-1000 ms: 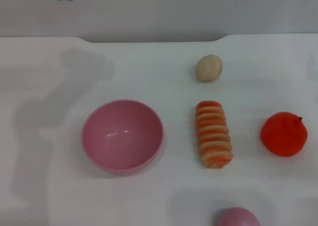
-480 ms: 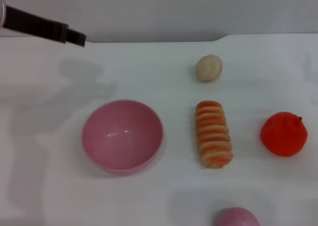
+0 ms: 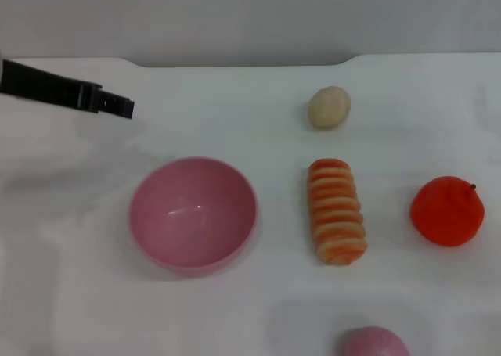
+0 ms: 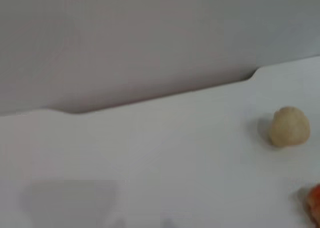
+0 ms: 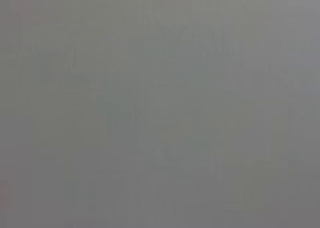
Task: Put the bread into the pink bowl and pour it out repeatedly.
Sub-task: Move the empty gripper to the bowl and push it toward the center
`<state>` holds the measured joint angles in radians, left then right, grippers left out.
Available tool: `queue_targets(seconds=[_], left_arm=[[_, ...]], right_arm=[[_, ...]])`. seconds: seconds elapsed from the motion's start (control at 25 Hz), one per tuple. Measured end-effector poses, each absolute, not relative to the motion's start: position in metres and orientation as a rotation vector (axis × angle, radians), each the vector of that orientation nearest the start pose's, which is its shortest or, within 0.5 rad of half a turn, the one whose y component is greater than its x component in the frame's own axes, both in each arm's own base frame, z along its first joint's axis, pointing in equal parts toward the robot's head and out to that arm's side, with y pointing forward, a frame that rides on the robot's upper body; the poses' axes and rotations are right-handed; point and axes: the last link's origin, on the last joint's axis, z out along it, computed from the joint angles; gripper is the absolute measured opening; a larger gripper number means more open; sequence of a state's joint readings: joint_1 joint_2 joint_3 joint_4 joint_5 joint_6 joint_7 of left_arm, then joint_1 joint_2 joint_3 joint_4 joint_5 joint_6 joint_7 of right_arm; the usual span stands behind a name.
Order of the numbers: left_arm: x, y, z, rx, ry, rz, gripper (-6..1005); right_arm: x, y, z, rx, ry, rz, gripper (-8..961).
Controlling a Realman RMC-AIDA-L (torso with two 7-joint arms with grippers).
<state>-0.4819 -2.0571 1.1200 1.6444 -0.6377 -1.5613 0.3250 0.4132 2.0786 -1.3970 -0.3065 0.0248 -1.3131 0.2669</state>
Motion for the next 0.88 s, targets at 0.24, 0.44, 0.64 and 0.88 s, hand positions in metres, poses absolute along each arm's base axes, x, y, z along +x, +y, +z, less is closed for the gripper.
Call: queue_targets(seconds=[0.24, 0.44, 0.64, 0.88], left_arm=[[-0.194, 0.354, 0.078, -2.223, -1.299, 0.028, 675], [-0.204, 0.354, 0.065, -2.224, -1.336, 0.051, 669], [-0.211, 0.355, 0.051, -2.238, -1.355, 0.085, 666], [-0.222, 0.353, 0.04, -2.238, -1.39, 0.11, 666]], right_arm=[[0.293, 0.353, 0.056, -1.415, 0.297, 0.954, 435], [0.293, 0.353, 0.056, -1.415, 0.297, 0.953, 434], [0.294, 0.353, 0.056, -1.414, 0.299, 0.951, 434], [0.294, 0.352, 0.056, -1.413, 0.3, 0.951, 435]])
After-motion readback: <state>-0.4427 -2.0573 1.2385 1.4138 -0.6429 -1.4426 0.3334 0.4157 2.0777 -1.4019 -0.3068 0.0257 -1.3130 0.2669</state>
